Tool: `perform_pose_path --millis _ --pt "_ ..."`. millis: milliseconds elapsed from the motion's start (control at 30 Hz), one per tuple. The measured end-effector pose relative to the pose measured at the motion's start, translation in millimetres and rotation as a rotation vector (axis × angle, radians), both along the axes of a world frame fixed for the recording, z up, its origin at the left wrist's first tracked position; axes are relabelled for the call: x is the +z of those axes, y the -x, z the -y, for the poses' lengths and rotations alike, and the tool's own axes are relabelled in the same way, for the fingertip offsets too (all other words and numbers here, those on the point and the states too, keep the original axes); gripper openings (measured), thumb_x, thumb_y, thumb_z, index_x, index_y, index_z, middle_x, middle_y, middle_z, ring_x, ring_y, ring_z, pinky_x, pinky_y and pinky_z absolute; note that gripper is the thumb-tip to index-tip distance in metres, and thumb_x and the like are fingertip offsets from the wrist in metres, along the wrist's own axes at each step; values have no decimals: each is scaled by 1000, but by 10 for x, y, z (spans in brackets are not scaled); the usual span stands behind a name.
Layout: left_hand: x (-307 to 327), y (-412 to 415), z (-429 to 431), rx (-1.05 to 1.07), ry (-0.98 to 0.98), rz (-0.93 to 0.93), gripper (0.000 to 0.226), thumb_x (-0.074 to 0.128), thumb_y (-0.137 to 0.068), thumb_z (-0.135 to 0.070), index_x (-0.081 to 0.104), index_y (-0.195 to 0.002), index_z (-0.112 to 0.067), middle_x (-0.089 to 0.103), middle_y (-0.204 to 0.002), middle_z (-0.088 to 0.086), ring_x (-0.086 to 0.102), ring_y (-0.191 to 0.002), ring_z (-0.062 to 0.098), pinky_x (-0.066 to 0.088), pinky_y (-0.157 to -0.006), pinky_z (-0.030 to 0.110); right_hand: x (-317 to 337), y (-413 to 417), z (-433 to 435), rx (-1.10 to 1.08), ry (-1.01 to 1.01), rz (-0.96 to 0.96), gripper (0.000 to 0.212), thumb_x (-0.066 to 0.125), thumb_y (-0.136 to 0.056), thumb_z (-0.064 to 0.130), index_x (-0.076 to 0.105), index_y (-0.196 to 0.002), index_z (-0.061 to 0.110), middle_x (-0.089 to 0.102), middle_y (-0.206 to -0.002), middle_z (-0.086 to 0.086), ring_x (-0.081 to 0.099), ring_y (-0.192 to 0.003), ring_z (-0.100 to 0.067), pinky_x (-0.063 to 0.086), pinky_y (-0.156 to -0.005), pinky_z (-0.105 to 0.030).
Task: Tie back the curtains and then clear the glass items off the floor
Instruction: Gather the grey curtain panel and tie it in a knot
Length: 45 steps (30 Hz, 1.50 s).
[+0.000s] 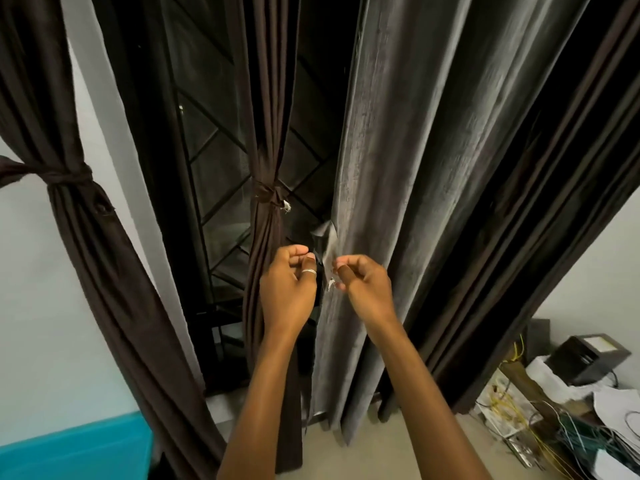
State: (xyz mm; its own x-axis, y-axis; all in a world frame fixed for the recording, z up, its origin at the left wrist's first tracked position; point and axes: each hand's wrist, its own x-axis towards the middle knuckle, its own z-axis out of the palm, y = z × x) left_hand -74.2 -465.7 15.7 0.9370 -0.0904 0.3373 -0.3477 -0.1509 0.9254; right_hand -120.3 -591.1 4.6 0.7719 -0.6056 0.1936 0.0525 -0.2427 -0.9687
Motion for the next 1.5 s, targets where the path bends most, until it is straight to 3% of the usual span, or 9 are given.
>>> perform_pose_path --millis 233,533,700,800,900,1000,1133,1333,1500 --pt "-282 2 218 -5 -21 -115 11 62 -96 -31 62 -107 -34 72 -95 -13 71 -84 7 60 -82 40 -417 66 171 -44 -22 -39 11 64 -99 21 74 -100 26 75 -93 9 71 -88 -7 62 -87 -39" --pt "-316 -61 712 58 -16 -174 16 62 -96 -30 64 -113 -28 72 -92 -12 72 -82 4 60 -83 39 -226 -387 641 58 117 -41 9 62 -100 24 68 -106 21 70 -94 13 68 -88 -4 58 -82 -24" --pt "-353 -53 862 128 35 -194 8 61 -97 -29 63 -104 -32 74 -85 -10 71 -81 5 60 -85 41 -15 -941 810 149 262 -107 34 64 -99 37 60 -123 13 67 -104 -1 62 -95 -14 51 -82 -28" --pt "-394 -10 896 156 61 -223 9 60 -96 -28 65 -104 -31 74 -86 -9 72 -81 5 59 -86 42 55 -1203 846 167 334 -113 33 66 -96 40 60 -113 13 65 -98 2 63 -89 -16 53 -80 -33" --pt "-419 62 900 202 70 -239 8 61 -97 -27 64 -101 -32 74 -87 -9 71 -80 3 60 -83 39 54 -1321 868 180 407 -87 17 65 -98 28 59 -86 18 59 -76 8 54 -67 -4 41 -61 -20" --pt "-455 116 873 256 66 -234 13 61 -97 -23 67 -109 -23 73 -88 -9 72 -80 3 61 -78 36 -10 -1253 847 194 415 -61 27 64 -98 22 54 -74 17 54 -65 9 49 -59 0 34 -51 -18" --pt "-413 179 881 298 35 -151 20 60 -98 -23 69 -116 -22 74 -93 -10 70 -86 1 60 -81 28 -204 -928 712 232 384 58 22 65 -97 21 58 -78 11 63 -70 3 59 -63 -8 48 -57 -30" --pt "-240 246 1040 439 -107 -26 36 64 -92 -49 68 -118 -24 68 -114 -8 66 -95 1 58 -85 26 -451 -441 549 230 422 167 17 58 -101 25 63 -88 17 65 -82 5 61 -73 -8 51 -60 -27" --pt "-129 356 1168 500 -155 -88 43 68 -86 -58 69 -114 -25 70 -91 -15 66 -86 0 55 -78 22 -473 -166 618 213 345 252 26 52 -106 25 68 -89 14 64 -79 8 62 -72 -7 50 -64 -23"
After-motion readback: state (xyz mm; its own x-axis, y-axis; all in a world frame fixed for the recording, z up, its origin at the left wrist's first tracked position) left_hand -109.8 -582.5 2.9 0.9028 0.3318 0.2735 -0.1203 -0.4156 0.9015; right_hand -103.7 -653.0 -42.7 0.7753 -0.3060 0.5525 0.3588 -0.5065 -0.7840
